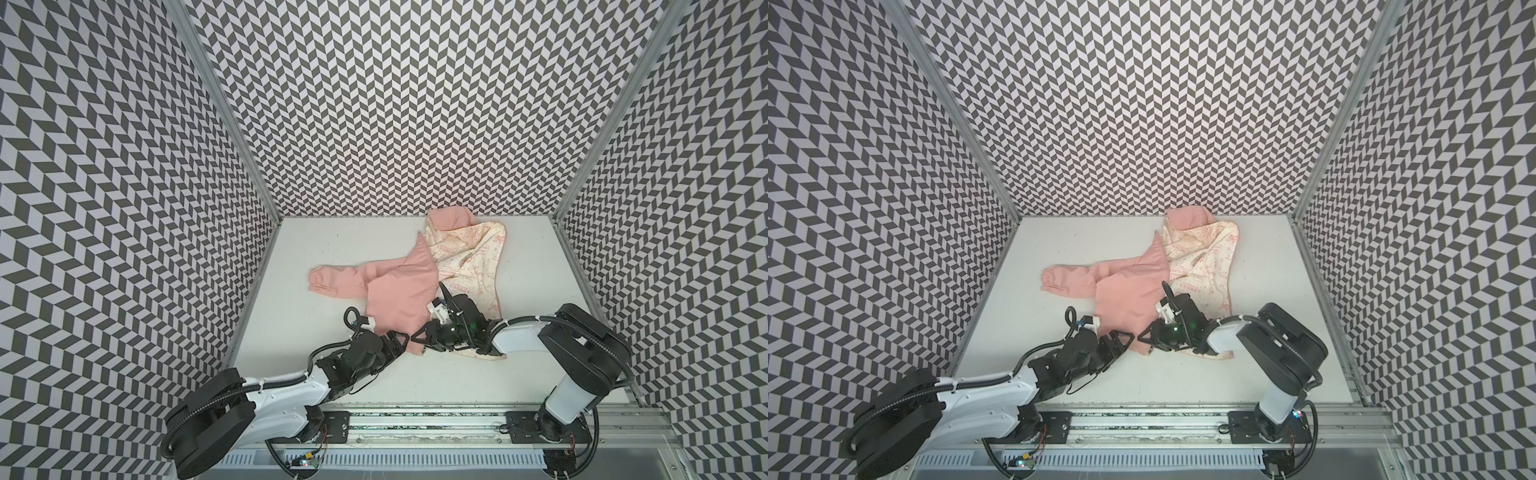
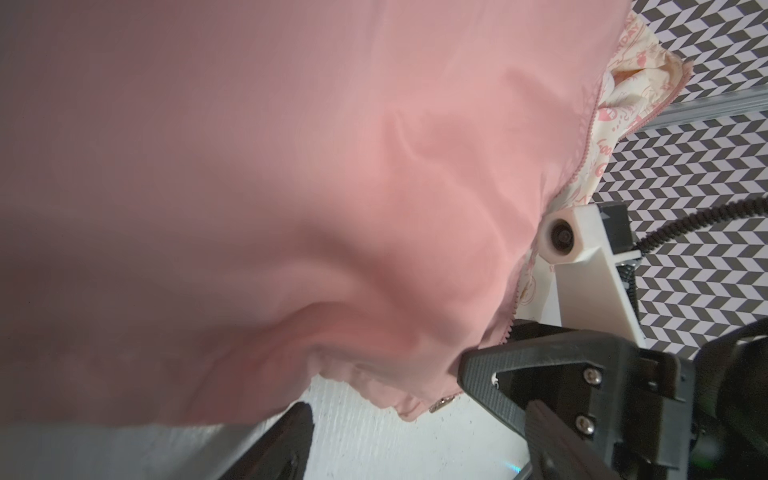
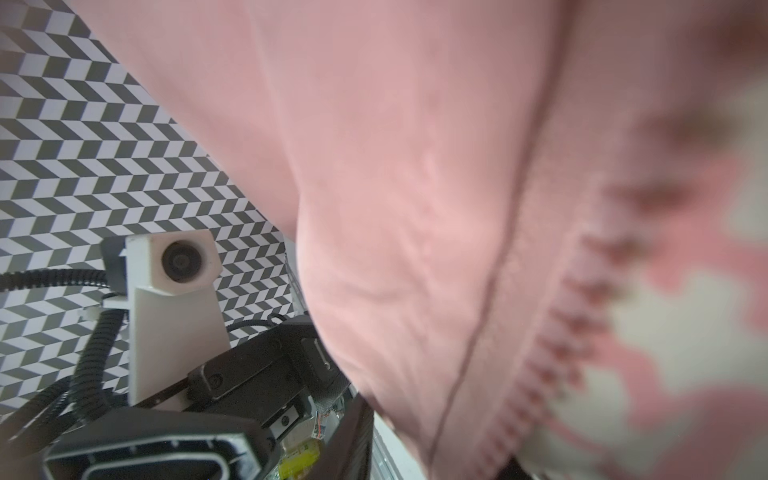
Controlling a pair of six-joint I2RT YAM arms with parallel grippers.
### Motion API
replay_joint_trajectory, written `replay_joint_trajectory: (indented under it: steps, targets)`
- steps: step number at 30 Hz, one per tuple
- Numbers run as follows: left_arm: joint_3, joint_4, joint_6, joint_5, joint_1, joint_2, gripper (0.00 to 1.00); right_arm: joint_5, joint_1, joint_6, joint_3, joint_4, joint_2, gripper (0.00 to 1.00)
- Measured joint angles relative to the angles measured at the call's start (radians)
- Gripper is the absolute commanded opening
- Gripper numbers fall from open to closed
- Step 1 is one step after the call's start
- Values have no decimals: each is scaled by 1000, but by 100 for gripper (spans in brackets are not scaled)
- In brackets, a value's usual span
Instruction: Zip up the jacket
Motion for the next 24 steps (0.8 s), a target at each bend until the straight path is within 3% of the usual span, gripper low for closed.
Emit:
replay_joint_trajectory:
  steps: [10,24]
  targets:
    - [5,-63,74,-14,-45,-230,83,31,16,-77,160,-258,-167,0]
    - [78,-16,53,0,-50,-287,86,118,18,-85,503,-535,-167,0]
